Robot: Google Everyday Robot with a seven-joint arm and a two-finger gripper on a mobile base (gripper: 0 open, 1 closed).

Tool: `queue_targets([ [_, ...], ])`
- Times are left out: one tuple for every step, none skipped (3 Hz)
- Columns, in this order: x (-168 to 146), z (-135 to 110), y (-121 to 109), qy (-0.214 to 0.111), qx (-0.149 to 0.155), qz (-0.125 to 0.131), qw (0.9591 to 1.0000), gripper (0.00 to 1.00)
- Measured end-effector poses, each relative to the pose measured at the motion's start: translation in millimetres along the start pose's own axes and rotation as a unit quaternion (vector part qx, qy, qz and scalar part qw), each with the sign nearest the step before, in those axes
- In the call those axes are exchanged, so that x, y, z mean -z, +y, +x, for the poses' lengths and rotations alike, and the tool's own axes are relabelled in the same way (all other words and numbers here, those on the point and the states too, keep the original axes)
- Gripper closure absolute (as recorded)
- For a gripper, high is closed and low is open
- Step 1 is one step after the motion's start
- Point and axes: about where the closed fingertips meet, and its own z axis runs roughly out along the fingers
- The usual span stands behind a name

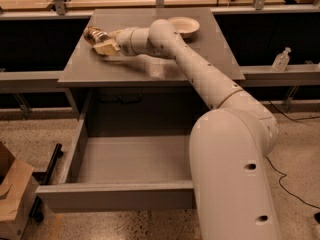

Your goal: Place orange can into top drawer

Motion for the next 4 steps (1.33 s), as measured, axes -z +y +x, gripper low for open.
queue_targets([
  [34, -13, 12, 0.003, 0.004, -0.015, 0.9999, 1.0],
  [83, -19, 44, 0.022, -0.001, -0.051, 0.9985, 1.0],
  [137, -23, 79, 0.025, -0.022, -0.069, 0.9971, 1.0],
  [187, -25, 117, 0.008, -0.055, -0.068, 0.9962, 1.0],
])
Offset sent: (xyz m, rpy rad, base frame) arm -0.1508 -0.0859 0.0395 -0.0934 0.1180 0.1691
